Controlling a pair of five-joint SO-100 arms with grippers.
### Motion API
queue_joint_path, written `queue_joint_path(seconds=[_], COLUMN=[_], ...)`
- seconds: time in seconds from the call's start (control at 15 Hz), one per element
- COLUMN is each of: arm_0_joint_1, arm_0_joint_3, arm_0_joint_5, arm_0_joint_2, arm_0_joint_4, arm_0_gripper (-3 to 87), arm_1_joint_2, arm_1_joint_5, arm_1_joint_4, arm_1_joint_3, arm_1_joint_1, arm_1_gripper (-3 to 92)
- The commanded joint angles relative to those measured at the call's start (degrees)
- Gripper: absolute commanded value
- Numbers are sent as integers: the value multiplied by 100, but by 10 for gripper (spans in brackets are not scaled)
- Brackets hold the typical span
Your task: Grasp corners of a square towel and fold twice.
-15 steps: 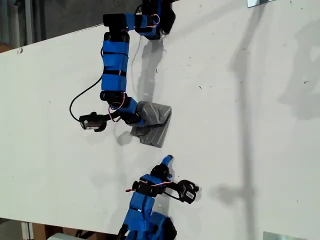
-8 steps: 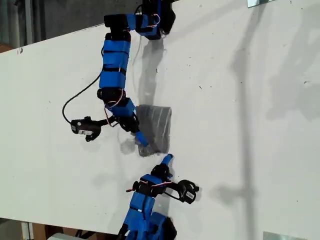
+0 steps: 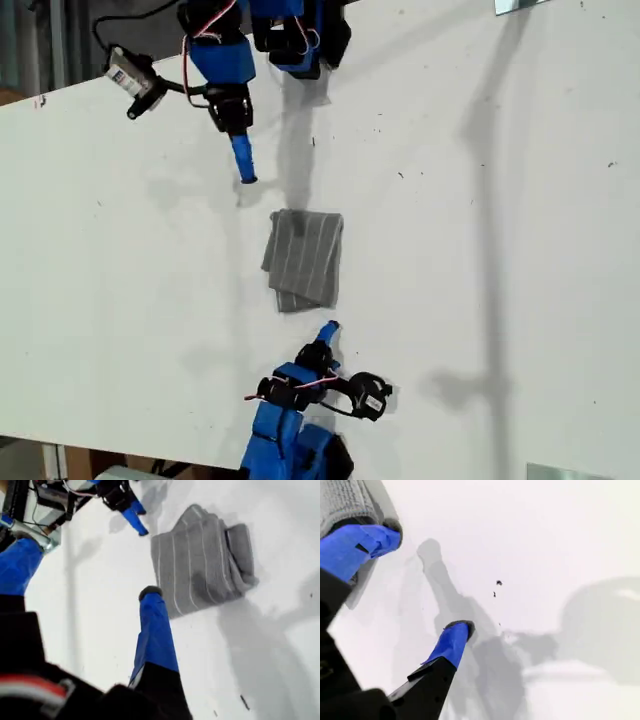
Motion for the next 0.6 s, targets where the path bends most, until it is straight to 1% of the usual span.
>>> queue_joint_path(seconds=[0.0, 0.07, 0.13, 0.2, 0.27, 0.33, 0.4, 0.47, 0.53], arm_0_joint_1=[-299, -413, -545, -615, -659, -677, -677, -721, -703], arm_0_joint_3=[756, 1477, 2206, 2751, 3094, 3366, 3630, 3806, 3920], arm_0_joint_5=[-79, -105, -185, -264, -360, -439, -404, -316, -378], arm_0_joint_2=[1978, 3313, 4790, 6117, 7189, 8086, 8974, 9352, 9352], arm_0_joint_4=[352, 352, 501, 861, 1354, 1811, 2039, 2127, 2101], arm_0_gripper=[362, 363, 359, 358, 357, 365, 363, 352, 352], arm_1_joint_2=[2470, 3252, 3313, 3296, 3296, 3313, 3331, 3331, 3331], arm_1_joint_5=[932, 1213, 1371, 1521, 1714, 2048, 2540, 3111, 3551], arm_1_joint_4=[88, 686, 1028, 1099, 1204, 1433, 1617, 1556, 1503], arm_1_joint_3=[2540, 2795, 2795, 2821, 2856, 2927, 3059, 3243, 3313], arm_1_joint_1=[-483, -765, -940, -1134, -1222, -1266, -1424, -1758, -2065], arm_1_gripper=[403, 406, 433, 452, 457, 459, 442, 436, 417])
